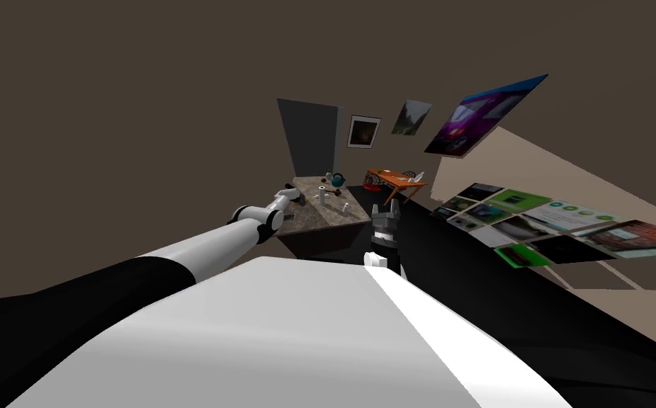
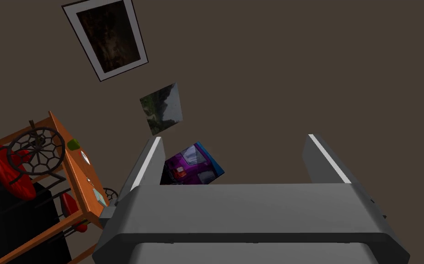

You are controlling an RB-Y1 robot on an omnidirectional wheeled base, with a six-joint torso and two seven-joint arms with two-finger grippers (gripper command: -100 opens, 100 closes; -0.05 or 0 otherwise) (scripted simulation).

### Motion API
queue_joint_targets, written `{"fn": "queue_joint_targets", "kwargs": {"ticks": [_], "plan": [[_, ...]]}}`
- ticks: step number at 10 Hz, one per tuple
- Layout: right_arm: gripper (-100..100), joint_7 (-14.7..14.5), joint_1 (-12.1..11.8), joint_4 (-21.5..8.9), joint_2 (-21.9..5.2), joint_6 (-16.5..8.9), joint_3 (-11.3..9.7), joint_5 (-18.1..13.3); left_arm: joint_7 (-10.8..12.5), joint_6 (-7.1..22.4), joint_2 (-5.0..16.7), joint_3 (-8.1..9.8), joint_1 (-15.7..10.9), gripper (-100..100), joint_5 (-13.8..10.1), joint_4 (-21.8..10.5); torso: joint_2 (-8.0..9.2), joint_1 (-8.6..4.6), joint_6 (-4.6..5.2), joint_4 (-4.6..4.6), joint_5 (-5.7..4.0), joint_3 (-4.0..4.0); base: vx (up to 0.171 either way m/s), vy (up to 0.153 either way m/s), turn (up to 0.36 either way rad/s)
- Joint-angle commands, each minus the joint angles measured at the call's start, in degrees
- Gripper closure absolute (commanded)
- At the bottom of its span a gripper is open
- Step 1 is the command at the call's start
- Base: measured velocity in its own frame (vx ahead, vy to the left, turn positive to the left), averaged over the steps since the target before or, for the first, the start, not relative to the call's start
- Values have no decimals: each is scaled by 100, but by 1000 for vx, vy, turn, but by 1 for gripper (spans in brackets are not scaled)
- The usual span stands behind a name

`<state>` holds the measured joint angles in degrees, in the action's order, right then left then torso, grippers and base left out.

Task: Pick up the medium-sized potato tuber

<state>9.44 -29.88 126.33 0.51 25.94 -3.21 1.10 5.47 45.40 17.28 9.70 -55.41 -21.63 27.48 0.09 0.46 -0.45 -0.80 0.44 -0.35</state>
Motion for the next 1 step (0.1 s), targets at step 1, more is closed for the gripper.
{"fn": "queue_joint_targets", "kwargs": {"ticks": [1], "plan": [[0,0,0,0,0,0,0,0,0,0,0,0,0,0,0,0,0,0,0,0,0,0,0,0,0]]}}
